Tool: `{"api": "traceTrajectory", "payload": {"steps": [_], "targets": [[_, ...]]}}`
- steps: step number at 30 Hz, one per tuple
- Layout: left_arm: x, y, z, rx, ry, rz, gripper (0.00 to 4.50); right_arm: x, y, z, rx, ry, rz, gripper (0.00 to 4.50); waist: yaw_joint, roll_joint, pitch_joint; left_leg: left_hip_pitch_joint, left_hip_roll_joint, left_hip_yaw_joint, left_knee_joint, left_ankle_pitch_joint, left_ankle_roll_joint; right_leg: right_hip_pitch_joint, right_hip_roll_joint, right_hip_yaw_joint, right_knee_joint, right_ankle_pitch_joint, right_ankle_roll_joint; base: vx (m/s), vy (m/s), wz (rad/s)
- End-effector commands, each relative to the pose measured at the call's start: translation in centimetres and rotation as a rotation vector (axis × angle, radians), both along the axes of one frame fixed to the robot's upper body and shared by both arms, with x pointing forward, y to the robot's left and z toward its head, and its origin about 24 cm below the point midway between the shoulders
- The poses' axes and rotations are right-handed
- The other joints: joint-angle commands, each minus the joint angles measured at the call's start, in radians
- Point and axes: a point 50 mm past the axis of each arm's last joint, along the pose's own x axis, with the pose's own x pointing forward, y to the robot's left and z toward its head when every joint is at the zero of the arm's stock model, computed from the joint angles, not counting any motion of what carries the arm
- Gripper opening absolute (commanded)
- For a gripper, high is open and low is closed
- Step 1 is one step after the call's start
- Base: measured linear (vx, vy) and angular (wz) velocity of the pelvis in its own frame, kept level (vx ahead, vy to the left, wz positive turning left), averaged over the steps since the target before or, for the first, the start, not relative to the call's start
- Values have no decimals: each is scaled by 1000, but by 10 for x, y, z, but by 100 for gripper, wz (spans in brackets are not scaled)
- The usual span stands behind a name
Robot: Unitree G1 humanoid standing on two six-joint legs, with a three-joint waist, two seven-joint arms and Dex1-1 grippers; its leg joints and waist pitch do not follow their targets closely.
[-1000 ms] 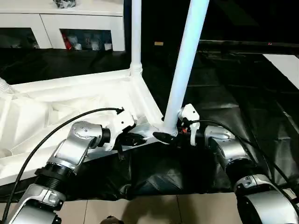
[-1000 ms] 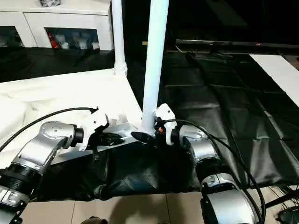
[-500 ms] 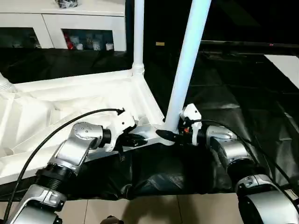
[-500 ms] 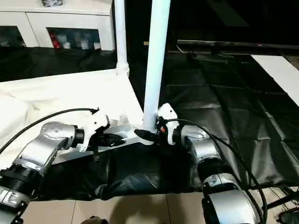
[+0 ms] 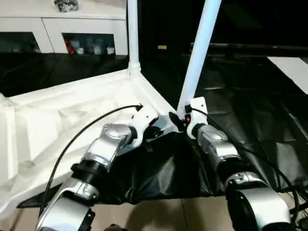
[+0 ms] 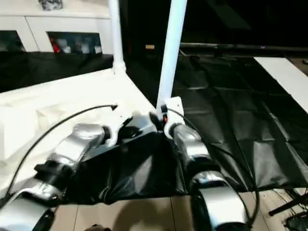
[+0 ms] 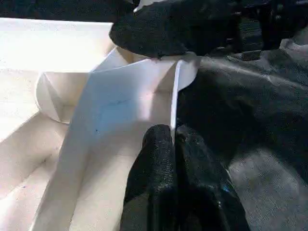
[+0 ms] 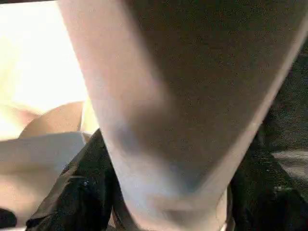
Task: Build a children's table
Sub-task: Rotate leg to tighten
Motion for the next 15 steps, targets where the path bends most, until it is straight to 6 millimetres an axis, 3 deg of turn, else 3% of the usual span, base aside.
{"api": "traceTrajectory", "payload": {"steps": [1,2,3,6,11,15], "targets": [[16,-14,29,-39,-154,88,0,-16,58,-7,53,53,204,267,-4,4,-78,27,39,-26,-73,-290,-18,33,-79,41,-84,-314,-173,0,0,0],[14,-19,29,-49,-156,40,0,-17,64,-2,70,23,243,322,-4,4,-79,25,40,-25,-72,-272,-10,35,-79,41,-81,-286,-179,0,0,0],[13,-20,29,-52,-156,26,0,-17,65,-1,77,15,255,336,-3,5,-81,24,40,-24,-70,-252,-3,37,-78,41,-77,-253,-186,0,0,0],[7,-16,26,-60,-149,-38,0,-16,54,-1,81,8,283,358,-8,5,-82,19,40,-24,-71,-232,11,43,-78,39,-71,-205,-203,0,0,0],[-4,-9,25,-82,-118,-134,0,-15,39,-2,50,-12,321,404,-13,8,-80,20,43,-25,-71,-245,15,44,-80,40,-72,-217,-222,0,0,0],[-16,7,21,-70,-87,-241,0,-18,19,-1,8,-45,458,404,-19,8,-78,21,45,-24,-70,-253,22,43,-79,41,-72,-223,-229,0,0,0]]}}
